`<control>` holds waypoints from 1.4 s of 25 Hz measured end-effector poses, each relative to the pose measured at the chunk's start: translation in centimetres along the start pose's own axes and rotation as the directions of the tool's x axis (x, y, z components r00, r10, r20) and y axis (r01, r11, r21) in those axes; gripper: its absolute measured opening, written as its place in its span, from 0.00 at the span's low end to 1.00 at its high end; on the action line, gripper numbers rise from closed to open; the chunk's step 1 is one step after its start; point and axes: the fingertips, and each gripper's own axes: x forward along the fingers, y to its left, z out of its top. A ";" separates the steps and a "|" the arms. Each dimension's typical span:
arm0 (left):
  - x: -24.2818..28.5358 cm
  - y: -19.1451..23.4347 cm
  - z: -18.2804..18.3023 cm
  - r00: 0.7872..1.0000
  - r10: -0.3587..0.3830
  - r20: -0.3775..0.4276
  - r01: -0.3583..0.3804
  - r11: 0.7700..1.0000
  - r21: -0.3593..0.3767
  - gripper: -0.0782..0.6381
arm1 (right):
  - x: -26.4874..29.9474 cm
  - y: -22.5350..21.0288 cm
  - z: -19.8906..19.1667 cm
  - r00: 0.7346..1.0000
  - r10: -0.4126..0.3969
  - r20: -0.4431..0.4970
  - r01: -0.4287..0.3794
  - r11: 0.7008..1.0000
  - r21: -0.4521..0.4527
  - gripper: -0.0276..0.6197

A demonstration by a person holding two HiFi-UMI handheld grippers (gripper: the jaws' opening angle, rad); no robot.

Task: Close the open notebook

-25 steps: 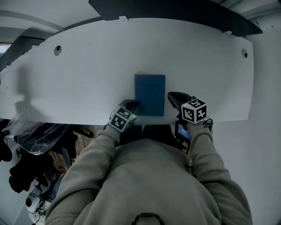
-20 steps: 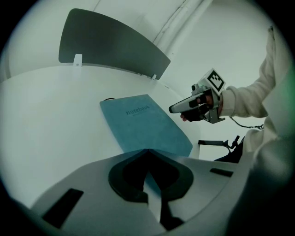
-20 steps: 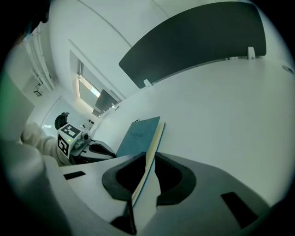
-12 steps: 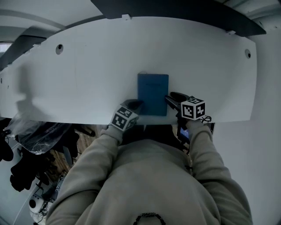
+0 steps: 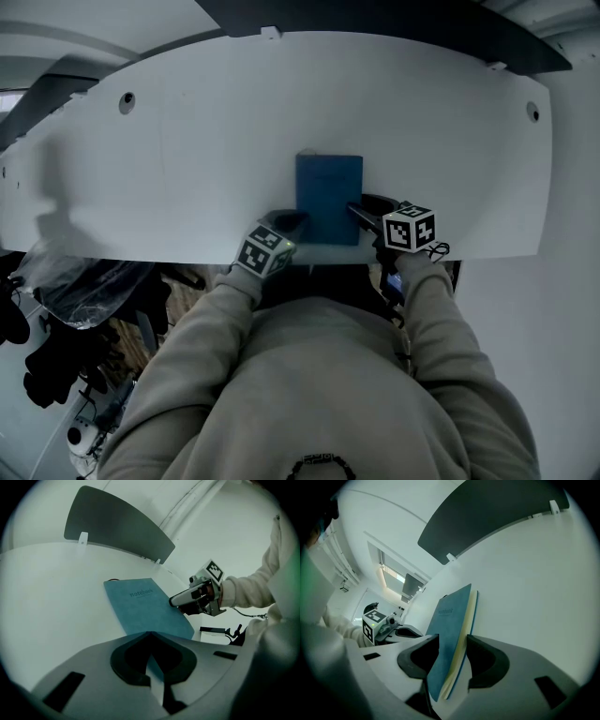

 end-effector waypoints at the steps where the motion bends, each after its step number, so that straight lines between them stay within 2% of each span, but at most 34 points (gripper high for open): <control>1: 0.0 0.1 0.0 1.000 0.001 0.002 -0.001 1.000 0.001 0.11 | 0.0 0.0 0.0 1.000 0.004 -0.002 -0.004 1.000 -0.002 0.30; 7: -0.1 0.0 0.4 1.000 -0.007 0.027 0.007 1.000 -0.016 0.11 | -1.0 1.6 1.0 1.000 0.007 0.013 -0.006 0.997 -0.073 0.29; 11: -0.2 0.1 0.1 0.999 -0.011 0.036 0.013 0.999 -0.038 0.11 | -2.1 4.9 1.8 0.996 0.080 0.043 -0.076 0.992 -0.100 0.29; 15: -0.7 -0.1 0.5 0.991 -0.066 0.116 0.083 0.985 -0.148 0.11 | -2.6 8.4 2.6 0.987 0.152 0.056 -0.142 0.979 -0.146 0.29; 18: -1.2 0.1 0.6 0.984 -0.100 0.149 0.126 0.976 -0.175 0.11 | -2.2 10.5 3.1 0.979 0.190 0.070 -0.177 0.971 -0.160 0.29; 27: -2.2 0.9 0.0 0.989 -0.065 0.132 0.088 0.980 -0.176 0.11 | -0.9 14.4 3.8 0.971 0.234 0.048 -0.219 0.952 -0.215 0.29; 35: -2.9 1.8 -0.7 0.991 -0.056 0.125 0.079 0.980 -0.184 0.11 | 0.0 16.3 4.0 0.981 0.193 0.019 -0.179 0.939 -0.294 0.29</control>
